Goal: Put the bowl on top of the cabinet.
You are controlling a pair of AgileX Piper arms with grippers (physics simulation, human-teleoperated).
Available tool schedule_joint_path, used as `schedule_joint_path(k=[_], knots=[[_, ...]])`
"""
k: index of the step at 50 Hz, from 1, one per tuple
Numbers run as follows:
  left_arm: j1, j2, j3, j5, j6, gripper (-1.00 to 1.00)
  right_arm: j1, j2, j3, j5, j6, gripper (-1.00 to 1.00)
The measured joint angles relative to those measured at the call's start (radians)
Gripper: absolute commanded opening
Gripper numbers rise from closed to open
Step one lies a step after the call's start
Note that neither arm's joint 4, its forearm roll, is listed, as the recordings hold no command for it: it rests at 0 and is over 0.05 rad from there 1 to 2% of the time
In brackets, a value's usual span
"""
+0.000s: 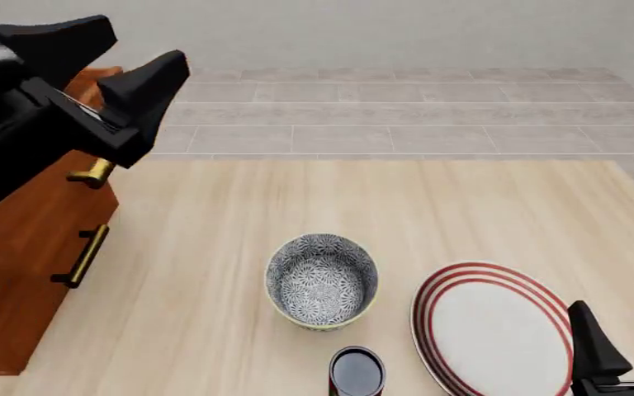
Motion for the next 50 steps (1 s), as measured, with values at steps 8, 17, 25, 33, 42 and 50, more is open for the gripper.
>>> schedule_joint_path(k=[8,17,25,33,42,50], knots=[[-0.065,0.147,-0.071,-0.022,-0.015,1.0,-0.001,-0.001,0.001,-0.004,-0.001,1.0],[-0.084,0.301,-0.146,-0.038,-0.044,1.0,-0.001,-0.001,0.001,-0.006,-0.003,1.0],[-0.073,0.441,-0.202,-0.052,-0.057,1.0,0.0,-0.001,0.001,-0.006,-0.005,1.0],[-0.044,0.559,-0.239,-0.07,-0.062,1.0,0.0,-0.001,0.001,-0.006,-0.007,1.0],[-0.012,0.673,-0.267,-0.085,-0.063,1.0,0.001,-0.001,0.001,-0.004,-0.01,1.0],[0.002,0.744,-0.274,-0.098,-0.058,1.0,0.001,-0.001,0.001,-0.003,-0.012,1.0]])
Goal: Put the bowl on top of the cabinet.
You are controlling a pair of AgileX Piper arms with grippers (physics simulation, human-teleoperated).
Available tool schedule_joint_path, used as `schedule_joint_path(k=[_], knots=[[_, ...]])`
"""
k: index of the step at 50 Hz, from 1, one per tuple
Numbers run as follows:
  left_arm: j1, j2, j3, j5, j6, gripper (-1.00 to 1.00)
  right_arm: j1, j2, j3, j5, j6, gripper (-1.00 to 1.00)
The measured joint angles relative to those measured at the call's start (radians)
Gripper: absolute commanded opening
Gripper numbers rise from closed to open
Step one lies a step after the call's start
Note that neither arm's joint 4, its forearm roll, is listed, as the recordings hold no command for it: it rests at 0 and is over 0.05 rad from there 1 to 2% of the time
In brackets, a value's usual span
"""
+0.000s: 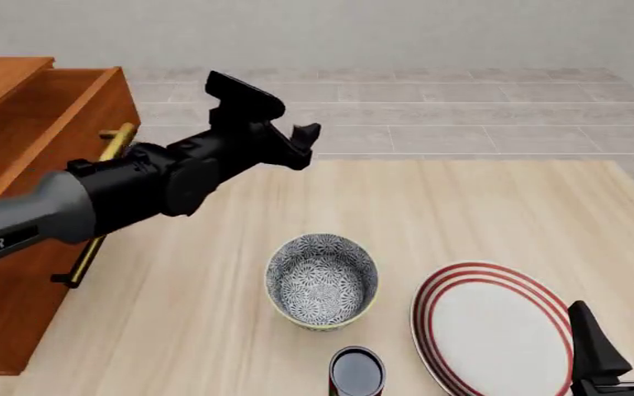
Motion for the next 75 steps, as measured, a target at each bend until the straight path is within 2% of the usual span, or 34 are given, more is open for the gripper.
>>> schedule_joint_path(k=[31,75], knots=[[0.018,0.147,0.046,-0.066,0.002,1.0,0.002,0.0,0.0,-0.001,-0.008,1.0],[-0.015,0.243,0.17,-0.169,-0.019,1.0,0.006,0.0,0.0,-0.001,-0.016,1.0]])
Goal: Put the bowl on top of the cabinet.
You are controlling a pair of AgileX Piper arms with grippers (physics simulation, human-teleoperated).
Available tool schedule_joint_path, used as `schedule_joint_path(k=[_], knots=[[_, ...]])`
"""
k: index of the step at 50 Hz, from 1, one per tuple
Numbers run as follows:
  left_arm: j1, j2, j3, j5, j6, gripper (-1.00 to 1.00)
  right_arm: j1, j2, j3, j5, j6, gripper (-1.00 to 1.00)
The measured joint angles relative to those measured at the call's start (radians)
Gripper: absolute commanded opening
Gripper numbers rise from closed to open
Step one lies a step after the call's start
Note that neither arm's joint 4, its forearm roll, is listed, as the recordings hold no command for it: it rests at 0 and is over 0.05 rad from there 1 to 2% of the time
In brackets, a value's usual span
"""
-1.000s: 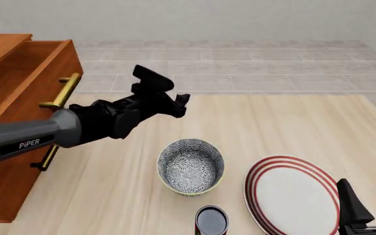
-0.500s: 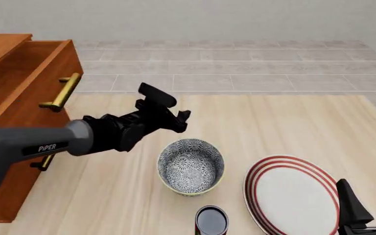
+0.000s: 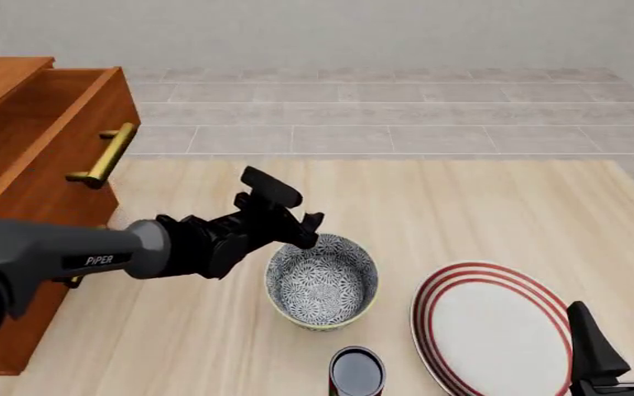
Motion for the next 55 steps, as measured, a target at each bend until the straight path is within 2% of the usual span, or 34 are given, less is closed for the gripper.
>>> schedule_joint_path(k=[37,55], knots=[[-0.038,-0.013,0.12,-0.07,-0.019,1.0,0.004,0.0,0.0,0.0,-0.008,1.0],[-0.052,0.02,0.146,-0.105,-0.034,1.0,0.005,0.0,0.0,0.001,-0.01,1.0]])
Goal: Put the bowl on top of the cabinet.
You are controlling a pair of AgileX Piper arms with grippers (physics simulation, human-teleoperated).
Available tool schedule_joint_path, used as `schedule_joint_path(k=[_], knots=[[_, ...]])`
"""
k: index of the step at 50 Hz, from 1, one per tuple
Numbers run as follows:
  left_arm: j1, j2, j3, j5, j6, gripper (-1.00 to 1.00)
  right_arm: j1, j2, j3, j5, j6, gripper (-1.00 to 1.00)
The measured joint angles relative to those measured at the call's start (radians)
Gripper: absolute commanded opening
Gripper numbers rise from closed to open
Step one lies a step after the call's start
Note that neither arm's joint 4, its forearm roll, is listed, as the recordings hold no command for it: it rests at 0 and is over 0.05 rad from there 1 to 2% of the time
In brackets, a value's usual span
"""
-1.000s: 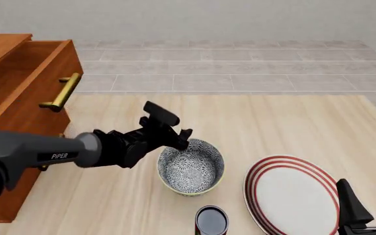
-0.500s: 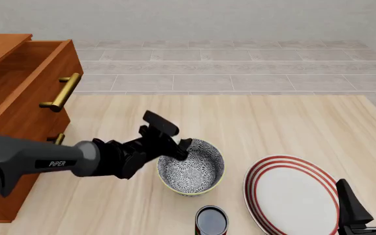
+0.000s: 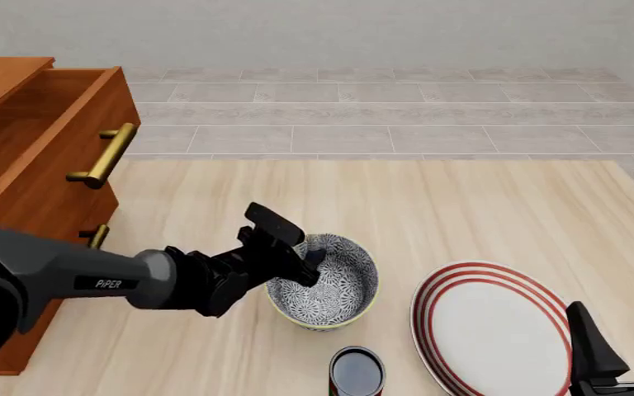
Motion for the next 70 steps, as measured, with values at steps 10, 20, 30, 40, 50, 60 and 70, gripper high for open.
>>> schedule_joint_path(k=[10,20,30,40,50,60,70], knots=[[-0.003,0.023,0.003,-0.014,-0.008,1.0,0.001,0.0,0.0,0.001,-0.002,1.0],[0.003,0.039,-0.002,-0.027,-0.015,1.0,0.002,0.001,0.0,0.002,-0.004,1.0],[0.008,0.052,-0.012,-0.042,-0.023,1.0,0.002,0.0,0.0,0.003,-0.004,1.0],[0.013,0.065,-0.022,-0.056,-0.031,1.0,0.001,0.0,0.0,0.003,-0.003,1.0],[0.016,0.069,-0.03,-0.063,-0.022,-1.0,-0.001,0.0,0.0,0.002,-0.004,1.0],[0.009,0.063,-0.027,-0.06,-0.026,-1.0,-0.003,0.0,0.0,0.001,-0.006,1.0],[-0.006,0.054,-0.016,-0.064,-0.019,-1.0,-0.004,0.001,0.0,0.0,-0.008,1.0]])
